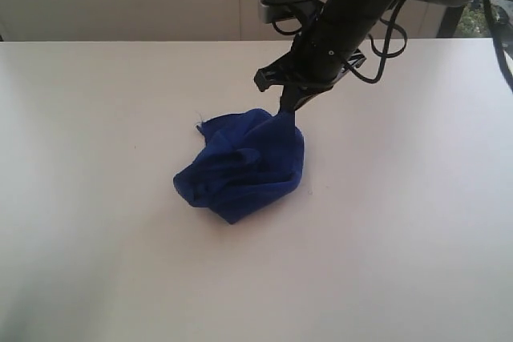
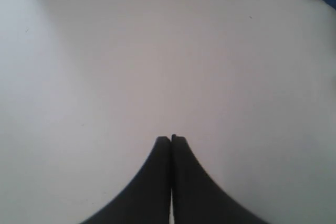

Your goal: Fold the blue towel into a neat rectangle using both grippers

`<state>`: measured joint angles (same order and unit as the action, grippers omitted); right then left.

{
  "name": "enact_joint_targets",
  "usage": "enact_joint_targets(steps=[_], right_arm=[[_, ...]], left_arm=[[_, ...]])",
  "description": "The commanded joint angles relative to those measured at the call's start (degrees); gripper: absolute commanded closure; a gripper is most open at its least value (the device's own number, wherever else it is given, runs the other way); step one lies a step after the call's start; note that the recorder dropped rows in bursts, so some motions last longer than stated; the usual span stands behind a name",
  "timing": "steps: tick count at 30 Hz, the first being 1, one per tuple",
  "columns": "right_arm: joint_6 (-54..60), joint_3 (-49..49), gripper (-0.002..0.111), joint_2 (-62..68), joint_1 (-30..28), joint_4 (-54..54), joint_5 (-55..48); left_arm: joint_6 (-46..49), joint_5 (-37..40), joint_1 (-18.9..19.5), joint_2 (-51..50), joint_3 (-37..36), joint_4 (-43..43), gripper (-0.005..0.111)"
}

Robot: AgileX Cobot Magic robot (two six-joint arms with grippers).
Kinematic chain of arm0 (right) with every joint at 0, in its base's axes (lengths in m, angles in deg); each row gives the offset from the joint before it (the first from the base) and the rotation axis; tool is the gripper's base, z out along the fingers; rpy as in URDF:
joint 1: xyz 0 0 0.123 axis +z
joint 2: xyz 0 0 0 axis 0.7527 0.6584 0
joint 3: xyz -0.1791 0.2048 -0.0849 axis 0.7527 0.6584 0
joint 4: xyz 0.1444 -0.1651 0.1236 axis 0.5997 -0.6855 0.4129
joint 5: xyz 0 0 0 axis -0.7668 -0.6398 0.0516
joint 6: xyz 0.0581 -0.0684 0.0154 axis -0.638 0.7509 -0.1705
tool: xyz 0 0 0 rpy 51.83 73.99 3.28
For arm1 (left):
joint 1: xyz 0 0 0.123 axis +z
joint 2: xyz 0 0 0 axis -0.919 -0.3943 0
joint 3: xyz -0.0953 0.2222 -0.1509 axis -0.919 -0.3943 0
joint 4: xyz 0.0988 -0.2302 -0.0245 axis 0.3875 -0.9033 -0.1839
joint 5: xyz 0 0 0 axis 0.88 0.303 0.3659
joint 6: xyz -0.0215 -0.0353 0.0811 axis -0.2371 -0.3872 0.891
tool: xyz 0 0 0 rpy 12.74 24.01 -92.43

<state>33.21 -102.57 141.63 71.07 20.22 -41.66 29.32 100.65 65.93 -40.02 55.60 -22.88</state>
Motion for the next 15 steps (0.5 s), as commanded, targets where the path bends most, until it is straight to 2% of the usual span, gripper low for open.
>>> enact_joint_targets(steps=[1,15], right_arm=[[-0.12,0.37,0.108,0.03,0.01,0.20,1.22],[-2.55,0.37,0.108,0.11,0.01,0.31,2.09]], left_arm=[[-0.49,-0.22,0.12,0.26,-0.24,-0.19,0.107],[-0.49,-0.22,0.12,0.26,-0.24,-0.19,0.107]])
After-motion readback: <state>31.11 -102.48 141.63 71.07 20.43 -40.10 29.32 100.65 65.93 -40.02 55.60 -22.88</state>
